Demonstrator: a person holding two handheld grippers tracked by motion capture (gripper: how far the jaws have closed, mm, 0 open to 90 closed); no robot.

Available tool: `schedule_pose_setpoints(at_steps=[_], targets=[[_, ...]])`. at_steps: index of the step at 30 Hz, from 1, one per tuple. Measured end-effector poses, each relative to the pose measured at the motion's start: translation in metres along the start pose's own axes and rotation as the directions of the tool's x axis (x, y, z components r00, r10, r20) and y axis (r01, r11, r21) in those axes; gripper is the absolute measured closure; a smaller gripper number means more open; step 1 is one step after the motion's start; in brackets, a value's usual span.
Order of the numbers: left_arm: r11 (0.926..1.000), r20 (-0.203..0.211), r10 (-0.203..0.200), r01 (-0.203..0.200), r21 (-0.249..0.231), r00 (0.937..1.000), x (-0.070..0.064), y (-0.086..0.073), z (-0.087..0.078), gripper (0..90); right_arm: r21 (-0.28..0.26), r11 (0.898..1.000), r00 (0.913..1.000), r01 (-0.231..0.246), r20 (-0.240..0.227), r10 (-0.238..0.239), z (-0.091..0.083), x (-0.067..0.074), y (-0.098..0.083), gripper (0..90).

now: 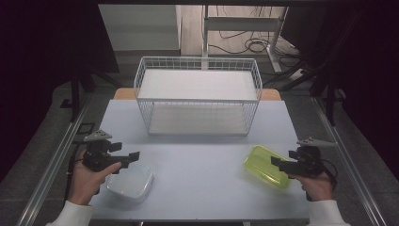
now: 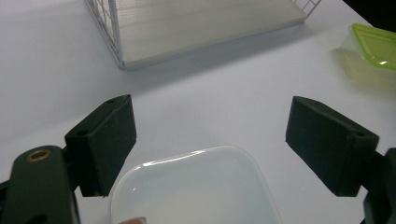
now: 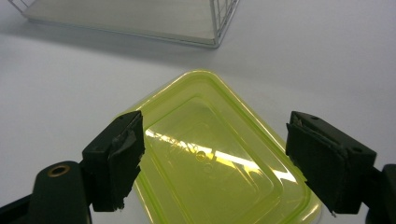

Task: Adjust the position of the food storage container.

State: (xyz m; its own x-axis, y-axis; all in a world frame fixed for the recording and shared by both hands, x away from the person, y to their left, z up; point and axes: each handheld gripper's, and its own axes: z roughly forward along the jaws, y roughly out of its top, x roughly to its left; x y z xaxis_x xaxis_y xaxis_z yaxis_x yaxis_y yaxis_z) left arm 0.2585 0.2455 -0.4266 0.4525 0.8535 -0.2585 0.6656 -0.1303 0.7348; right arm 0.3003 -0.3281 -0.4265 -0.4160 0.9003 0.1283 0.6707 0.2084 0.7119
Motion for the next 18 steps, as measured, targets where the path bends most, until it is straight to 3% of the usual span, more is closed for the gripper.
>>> schedule_pose_setpoints(at_steps=[12,18], targets=[[0.9998,-0.002,-0.007,0.007,0.017,1.0000,0.0006,-0.0022,-0.0005,16.1,0.024,0.999,0.9997,-0.023,0.004,0.023,-0.0027,-0.0032,0.0005,22.0],[0.9989,0.002,-0.010,0.010,0.045,1.0000,0.0005,-0.0035,0.0035,16.4,0.062,0.997,0.9973,-0.034,0.067,0.030,-0.0039,-0.0067,-0.0016,25.8]])
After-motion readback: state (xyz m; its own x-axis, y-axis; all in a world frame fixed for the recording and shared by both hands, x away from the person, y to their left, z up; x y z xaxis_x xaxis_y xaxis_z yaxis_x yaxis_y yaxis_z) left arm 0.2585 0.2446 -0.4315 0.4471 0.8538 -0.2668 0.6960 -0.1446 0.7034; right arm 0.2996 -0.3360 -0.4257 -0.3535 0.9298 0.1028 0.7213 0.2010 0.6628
